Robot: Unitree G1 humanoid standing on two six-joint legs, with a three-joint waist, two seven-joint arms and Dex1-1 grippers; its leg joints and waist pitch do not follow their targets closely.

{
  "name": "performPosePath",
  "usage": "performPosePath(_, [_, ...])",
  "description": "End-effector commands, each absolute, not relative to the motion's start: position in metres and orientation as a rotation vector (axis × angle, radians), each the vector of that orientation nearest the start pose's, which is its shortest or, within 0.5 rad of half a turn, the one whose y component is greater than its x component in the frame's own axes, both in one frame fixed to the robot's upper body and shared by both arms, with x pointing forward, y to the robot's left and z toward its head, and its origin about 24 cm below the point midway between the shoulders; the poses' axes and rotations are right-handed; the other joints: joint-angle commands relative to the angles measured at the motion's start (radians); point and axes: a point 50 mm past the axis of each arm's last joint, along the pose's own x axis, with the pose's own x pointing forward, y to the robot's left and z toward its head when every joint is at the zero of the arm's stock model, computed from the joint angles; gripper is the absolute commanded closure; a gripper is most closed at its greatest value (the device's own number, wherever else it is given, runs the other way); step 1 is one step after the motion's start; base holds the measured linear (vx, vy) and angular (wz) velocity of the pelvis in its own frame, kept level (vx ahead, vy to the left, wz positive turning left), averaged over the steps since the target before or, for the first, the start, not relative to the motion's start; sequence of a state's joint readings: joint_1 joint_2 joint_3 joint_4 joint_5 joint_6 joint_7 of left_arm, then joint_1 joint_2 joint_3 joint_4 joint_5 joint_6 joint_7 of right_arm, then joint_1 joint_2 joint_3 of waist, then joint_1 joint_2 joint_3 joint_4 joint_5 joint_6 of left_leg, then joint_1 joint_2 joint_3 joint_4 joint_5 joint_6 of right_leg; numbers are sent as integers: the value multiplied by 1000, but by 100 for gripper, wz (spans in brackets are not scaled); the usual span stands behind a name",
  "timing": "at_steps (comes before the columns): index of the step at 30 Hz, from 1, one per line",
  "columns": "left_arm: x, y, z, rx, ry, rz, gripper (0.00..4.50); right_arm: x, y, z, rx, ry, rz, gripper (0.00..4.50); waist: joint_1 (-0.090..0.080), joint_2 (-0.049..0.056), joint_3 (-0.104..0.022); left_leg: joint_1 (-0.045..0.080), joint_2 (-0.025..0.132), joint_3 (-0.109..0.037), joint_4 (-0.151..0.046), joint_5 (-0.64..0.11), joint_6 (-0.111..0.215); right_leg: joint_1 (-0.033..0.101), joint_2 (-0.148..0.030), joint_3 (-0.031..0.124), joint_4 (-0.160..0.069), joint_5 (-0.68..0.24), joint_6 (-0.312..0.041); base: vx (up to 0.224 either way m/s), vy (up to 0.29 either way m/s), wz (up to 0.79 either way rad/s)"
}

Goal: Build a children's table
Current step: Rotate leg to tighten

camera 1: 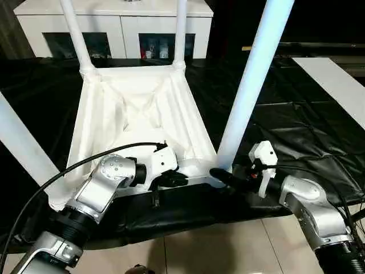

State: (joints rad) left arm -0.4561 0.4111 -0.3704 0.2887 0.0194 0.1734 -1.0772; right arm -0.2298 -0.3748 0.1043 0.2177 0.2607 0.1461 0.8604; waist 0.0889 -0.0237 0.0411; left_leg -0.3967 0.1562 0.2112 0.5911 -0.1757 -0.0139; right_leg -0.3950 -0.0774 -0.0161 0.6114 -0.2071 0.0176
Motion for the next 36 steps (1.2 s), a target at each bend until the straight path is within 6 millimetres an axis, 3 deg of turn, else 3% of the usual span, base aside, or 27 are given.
performPosePath(1, [282,114,42,511,439,-1370,450,275,-167,42,-86,228,928,176,-2,-1,-55,36,79,-38,-72,-201,42,30,-69,32,-62,-55,-246,0,0,0])
performPosePath(9, [283,115,39,518,460,-1348,450,276,-171,35,-119,262,888,231,-3,-1,-53,37,78,-38,-72,-205,45,30,-69,31,-64,-59,-248,0,0,0])
performPosePath(12, [289,116,33,541,488,-1267,450,283,-172,26,-120,290,763,237,-9,-2,-43,42,79,-40,-83,-299,10,23,-69,32,-78,-193,-235,0,0,0])
performPosePath(13, [292,115,32,530,492,-1229,450,286,-172,23,-111,298,697,238,-12,-4,-38,49,78,-43,-87,-374,-20,20,-72,33,-88,-311,-213,0,0,0])
performPosePath(15, [301,107,32,497,482,-1138,450,293,-168,17,-57,313,553,240,-24,-3,-35,57,76,-55,-92,-470,-80,8,-76,32,-99,-463,-170,-32,4,-3])
performPosePath(16, [304,102,33,487,479,-1107,450,295,-166,14,-30,319,491,241,-28,-4,-35,56,76,-59,-94,-490,-88,9,-76,30,-102,-486,-159,-64,8,-6])
performPosePath(19, [312,90,35,469,462,-1034,450,300,-155,9,44,334,375,243,-46,-4,-31,64,71,-69,-92,-582,-103,-3,-78,26,-119,-594,-113,-64,14,-8])
performPosePath(21, [317,80,36,443,452,-997,450,303,-147,5,88,349,315,244,-51,0,-32,64,71,-73,-95,-594,-106,-3,-78,24,-124,-593,-104,0,0,0])
performPosePath(23, [325,61,41,393,424,-896,450,308,-129,-1,195,388,192,245,-59,6,-34,64,72,-78,-103,-624,-119,0,-72,17,-121,-526,-113,0,0,0])
performPosePath(25, [328,46,44,366,397,-851,450,312,-111,-3,295,422,138,246,-60,11,-33,74,71,-78,-104,-666,-126,-8,-70,10,-125,-505,-120,0,0,0])
performPosePath(27, [329,37,46,384,369,-847,450,315,-94,1,367,418,170,246,-67,13,-35,70,71,-82,-109,-688,-126,2,-70,1,-127,-474,-112,0,0,0])
performPosePath(28, [330,36,47,389,361,-847,450,316,-91,3,371,415,179,246,-71,12,-34,60,71,-84,-115,-695,-124,11,-71,-7,-129,-462,-103,0,0,0])
performPosePath(29, [330,34,48,403,344,-851,450,317,-86,5,370,404,203,246,-70,12,-35,62,72,-84,-116,-708,-126,10,-74,-10,-130,-462,-97,0,0,0])
performPosePath(30, [330,33,49,409,329,-860,450,319,-82,10,380,376,237,211,-69,8,-35,68,70,-80,-113,-710,-122,3,-78,-9,-135,-471,-97,0,0,0])
performPosePath(33, [329,39,49,435,325,-879,450,320,-87,16,333,319,257,174,-66,7,-35,69,71,-78,-111,-689,-107,2,-84,-6,-139,-478,-99,0,0,0])
performPosePath(35, [329,40,49,437,324,-881,450,320,-87,16,332,317,255,150,-69,7,-35,53,71,-82,-116,-663,-101,12,-87,-7,-135,-471,-99,0,0,0])
performPosePath(36, [329,41,49,441,324,-883,450,320,-88,17,330,314,251,150,-69,8,-35,51,72,-83,-118,-658,-101,14,-86,-7,-133,-469,-99,0,0,0])
